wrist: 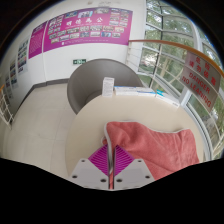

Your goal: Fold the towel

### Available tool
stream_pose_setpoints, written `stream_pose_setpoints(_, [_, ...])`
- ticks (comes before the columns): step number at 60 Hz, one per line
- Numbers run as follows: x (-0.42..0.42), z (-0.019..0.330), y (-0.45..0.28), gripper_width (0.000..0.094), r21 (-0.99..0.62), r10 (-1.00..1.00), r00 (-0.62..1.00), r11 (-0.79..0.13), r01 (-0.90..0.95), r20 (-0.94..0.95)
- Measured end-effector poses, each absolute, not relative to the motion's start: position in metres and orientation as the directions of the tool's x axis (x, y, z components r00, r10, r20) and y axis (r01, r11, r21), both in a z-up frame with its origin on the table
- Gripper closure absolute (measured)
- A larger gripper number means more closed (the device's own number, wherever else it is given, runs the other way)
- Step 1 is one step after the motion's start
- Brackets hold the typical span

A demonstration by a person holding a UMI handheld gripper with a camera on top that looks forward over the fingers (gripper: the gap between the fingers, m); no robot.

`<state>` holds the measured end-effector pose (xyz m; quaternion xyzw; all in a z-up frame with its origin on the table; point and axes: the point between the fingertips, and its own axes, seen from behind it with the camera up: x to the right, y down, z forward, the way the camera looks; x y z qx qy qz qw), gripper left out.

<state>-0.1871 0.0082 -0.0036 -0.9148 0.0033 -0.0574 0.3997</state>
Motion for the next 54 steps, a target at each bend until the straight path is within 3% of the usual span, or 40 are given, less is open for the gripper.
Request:
stream_pose_setpoints(11, [-0.236,0.088,0.012,0.0897,-0.795,0.059,0.987,-0.601,-0.084,-0.149])
stream_pose_setpoints(18, [-0.22,0.139,0.017,0.0897,-0.829,0.082,0.976,-0.544,-0.127,-0.203])
stream_pose_setpoints(24, [-0.169,0.142,0.024,0.0894,-0.843,0.059,0.985,-0.527,-0.108,-0.163])
stream_pose_setpoints(31, [-0.09,0.095,0.024,0.0869,-0.817,0.007,0.998,-0.575,-0.043,-0.057])
stream_pose_setpoints(34, [-0.066,0.072,0.018,0.0795,-0.794,-0.021,0.999,-0.607,-0.046,-0.042])
stream_pose_setpoints(38, [-0.03,0.047,0.011,0.0621,-0.757,-0.059,0.998,-0.652,-0.048,-0.012])
stream_pose_setpoints(44, [0.003,0.044,0.0,0.0225,-0.762,-0.091,0.995,-0.647,-0.033,0.034])
stream_pose_setpoints(47, [0.014,0.054,-0.005,0.0075,-0.776,-0.095,0.994,-0.631,-0.015,0.058])
stream_pose_setpoints(54, [0.027,0.076,-0.017,0.0081,-0.802,-0.104,0.99,-0.597,0.011,0.091])
